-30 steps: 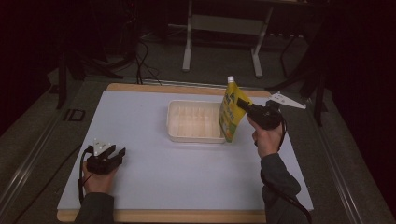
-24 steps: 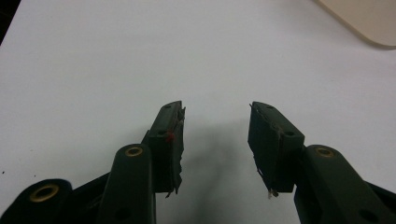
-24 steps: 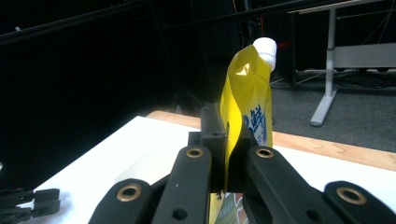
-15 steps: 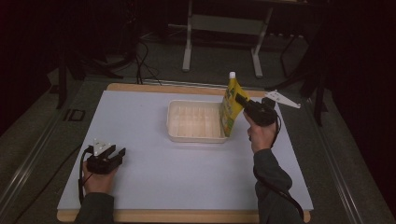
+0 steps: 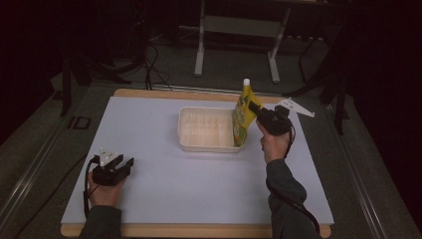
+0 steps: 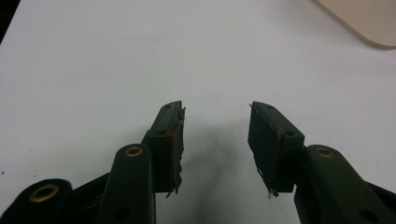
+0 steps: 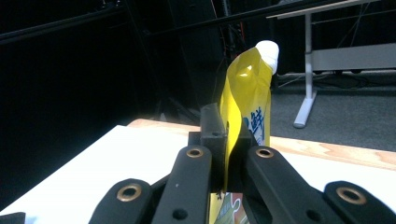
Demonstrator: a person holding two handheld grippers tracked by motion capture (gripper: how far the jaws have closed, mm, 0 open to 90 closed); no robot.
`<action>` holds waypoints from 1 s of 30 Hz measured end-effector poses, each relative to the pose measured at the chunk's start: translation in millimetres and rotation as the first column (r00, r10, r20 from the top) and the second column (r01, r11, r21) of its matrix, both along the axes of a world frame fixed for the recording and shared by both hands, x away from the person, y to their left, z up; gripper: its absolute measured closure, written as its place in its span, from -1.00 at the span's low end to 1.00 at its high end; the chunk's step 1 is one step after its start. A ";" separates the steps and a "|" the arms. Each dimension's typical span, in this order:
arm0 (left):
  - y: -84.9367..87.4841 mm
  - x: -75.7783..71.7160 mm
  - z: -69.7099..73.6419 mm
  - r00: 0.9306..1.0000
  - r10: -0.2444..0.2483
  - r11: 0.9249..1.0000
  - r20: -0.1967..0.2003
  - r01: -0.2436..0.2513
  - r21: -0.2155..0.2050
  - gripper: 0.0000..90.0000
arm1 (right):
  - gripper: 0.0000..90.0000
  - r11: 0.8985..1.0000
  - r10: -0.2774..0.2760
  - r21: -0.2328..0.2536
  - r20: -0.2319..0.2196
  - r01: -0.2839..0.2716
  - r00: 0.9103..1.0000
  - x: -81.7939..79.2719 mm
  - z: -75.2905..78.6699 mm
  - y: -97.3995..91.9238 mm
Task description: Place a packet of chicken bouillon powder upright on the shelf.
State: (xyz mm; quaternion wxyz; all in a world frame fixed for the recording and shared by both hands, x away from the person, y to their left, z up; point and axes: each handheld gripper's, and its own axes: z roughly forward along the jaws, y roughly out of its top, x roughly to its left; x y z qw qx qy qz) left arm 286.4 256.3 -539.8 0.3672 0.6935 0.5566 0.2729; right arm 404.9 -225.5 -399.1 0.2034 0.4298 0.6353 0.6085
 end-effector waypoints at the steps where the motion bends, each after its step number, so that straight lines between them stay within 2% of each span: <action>1: -0.1 0.0 0.0 1.000 0.000 1.000 -0.001 0.000 0.001 0.21 | 1.00 1.000 -0.003 0.000 0.000 0.003 1.000 -0.1 0.0 -0.1; 6: -0.2 -0.2 0.0 1.000 0.000 1.000 -0.001 0.000 0.002 0.21 | 1.00 1.000 -0.011 -0.016 -0.012 0.011 1.000 -0.1 -0.3 0.3; 14: -0.3 0.0 -0.1 1.000 -0.001 1.000 -0.002 0.001 0.001 0.21 | 1.00 0.996 -0.027 -0.081 -0.039 0.024 0.999 1.1 -4.8 8.4; 21: -0.6 0.1 -0.2 1.000 -0.001 1.000 -0.001 0.001 0.001 0.21 | 1.00 0.987 -0.029 -0.158 -0.065 0.018 0.997 3.8 -8.6 16.9; 30: -0.8 0.2 -0.3 1.000 -0.001 1.000 -0.003 0.001 0.002 0.21 | 1.00 0.972 -0.018 -0.233 -0.100 -0.006 0.995 3.3 -3.5 21.6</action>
